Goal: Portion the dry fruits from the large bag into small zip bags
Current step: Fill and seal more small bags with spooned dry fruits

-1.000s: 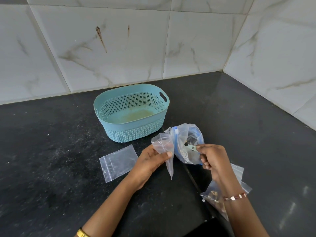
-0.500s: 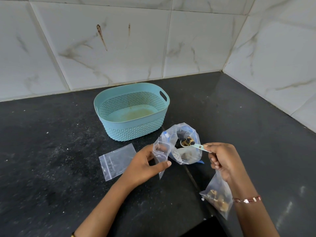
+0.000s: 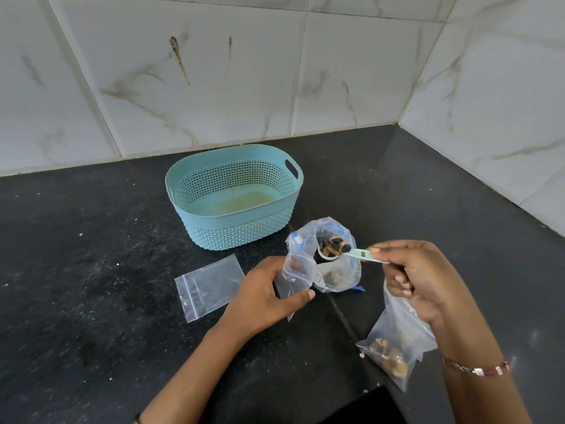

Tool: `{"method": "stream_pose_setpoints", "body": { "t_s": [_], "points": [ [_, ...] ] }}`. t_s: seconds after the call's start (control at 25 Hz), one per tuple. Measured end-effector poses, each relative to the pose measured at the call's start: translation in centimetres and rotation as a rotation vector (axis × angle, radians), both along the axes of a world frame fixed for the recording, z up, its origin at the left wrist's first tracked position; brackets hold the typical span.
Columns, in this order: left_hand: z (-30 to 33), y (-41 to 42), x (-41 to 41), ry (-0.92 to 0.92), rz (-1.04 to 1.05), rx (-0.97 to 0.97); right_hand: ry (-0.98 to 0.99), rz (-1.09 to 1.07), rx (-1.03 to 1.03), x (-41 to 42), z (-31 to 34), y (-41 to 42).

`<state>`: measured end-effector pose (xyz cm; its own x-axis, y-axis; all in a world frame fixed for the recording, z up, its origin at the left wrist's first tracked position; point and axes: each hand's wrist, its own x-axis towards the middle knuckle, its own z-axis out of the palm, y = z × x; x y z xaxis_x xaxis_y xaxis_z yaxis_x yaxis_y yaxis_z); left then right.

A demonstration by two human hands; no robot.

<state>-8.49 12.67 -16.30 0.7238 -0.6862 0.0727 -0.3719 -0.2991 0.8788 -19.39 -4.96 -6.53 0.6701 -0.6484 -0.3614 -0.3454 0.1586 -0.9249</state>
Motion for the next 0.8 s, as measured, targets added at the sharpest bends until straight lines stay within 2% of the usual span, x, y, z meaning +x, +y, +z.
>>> {"method": "stream_pose_setpoints", "body": {
  "t_s": [0.12, 0.2, 0.4, 0.56, 0.64, 0.8],
  "points": [
    [0.1, 0.0, 0.0, 0.001, -0.004, -0.004, 0.025, 0.061, -0.05, 0.6, 0.4, 1.3],
    [0.0, -0.1, 0.0, 0.015, -0.008, -0.013, 0.066, 0.094, -0.17, 0.9, 0.3, 2.3],
    [-0.2, -0.1, 0.1, 0.042, -0.017, -0.042, 0.139, 0.257, -0.842, 0.8, -1.0, 5.4],
    [0.0, -0.1, 0.1, 0.104, -0.004, -0.105, -0.014, 0.315, -1.33, 0.5, -2.5, 5.5],
    [0.0, 0.0, 0.2, 0.117, -0.008, -0.111, -0.056, 0.33, -1.44, 0.2, -3.1, 5.2],
    [0.0, 0.1, 0.3, 0.135, -0.011, -0.113, -0.124, 0.288, -1.494, -0.1, -3.0, 5.2]
  ]
}}
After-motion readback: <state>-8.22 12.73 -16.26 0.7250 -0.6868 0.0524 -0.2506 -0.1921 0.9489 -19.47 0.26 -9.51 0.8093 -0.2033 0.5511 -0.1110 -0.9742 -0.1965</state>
